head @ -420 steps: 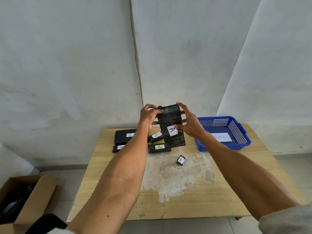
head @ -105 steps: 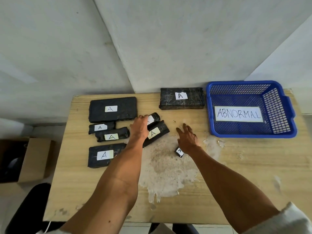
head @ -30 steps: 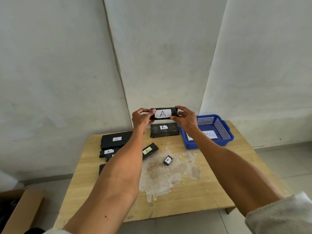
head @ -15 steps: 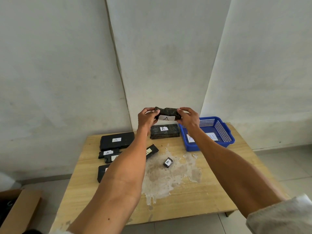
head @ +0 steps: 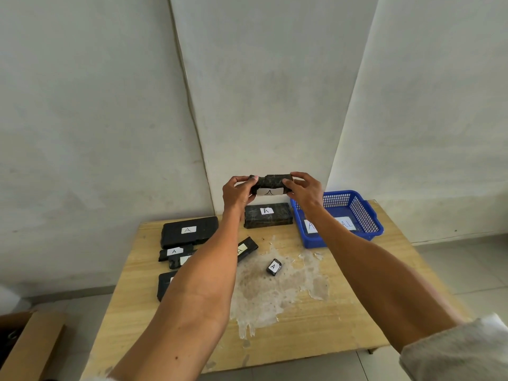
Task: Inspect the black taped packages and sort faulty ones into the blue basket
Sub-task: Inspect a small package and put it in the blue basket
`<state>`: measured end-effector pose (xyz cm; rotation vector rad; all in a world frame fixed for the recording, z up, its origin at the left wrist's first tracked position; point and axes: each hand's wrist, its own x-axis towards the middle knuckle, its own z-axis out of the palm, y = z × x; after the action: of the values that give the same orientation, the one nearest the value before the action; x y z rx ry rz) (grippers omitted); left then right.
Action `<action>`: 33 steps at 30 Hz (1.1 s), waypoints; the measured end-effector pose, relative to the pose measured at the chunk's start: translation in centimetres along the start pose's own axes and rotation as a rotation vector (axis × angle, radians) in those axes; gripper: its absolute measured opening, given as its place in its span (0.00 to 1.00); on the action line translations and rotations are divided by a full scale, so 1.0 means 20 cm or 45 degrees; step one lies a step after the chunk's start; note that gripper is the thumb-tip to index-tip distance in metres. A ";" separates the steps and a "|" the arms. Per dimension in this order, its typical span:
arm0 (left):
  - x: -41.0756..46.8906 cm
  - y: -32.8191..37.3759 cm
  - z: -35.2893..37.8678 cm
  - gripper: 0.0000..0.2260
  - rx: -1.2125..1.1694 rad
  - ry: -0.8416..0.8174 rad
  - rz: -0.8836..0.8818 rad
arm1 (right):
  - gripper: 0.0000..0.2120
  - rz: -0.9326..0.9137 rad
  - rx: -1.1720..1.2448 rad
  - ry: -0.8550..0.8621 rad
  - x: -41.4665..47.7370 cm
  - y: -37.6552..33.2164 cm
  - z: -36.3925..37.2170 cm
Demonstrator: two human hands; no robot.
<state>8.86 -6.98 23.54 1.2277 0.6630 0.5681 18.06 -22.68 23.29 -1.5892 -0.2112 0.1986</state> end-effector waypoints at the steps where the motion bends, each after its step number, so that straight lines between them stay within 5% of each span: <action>1: 0.00 0.00 0.00 0.11 0.006 0.041 -0.003 | 0.16 -0.024 -0.003 -0.049 0.00 0.01 0.00; 14: 0.04 -0.01 0.01 0.10 0.102 0.097 0.007 | 0.20 -0.112 -0.114 -0.068 0.00 0.02 0.00; 22: 0.01 -0.03 0.01 0.10 -0.051 -0.042 -0.058 | 0.09 0.075 0.028 0.026 0.01 0.00 -0.01; 29: 0.00 -0.03 0.03 0.12 -0.227 0.009 -0.084 | 0.16 0.155 0.051 0.135 0.03 0.00 -0.02; 33: 0.00 -0.03 0.04 0.15 -0.200 -0.055 -0.067 | 0.11 0.231 -0.004 0.174 0.05 0.02 -0.01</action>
<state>9.53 -7.66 23.17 1.0699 0.6010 0.5380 19.10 -22.58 22.90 -1.6190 0.0396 0.2292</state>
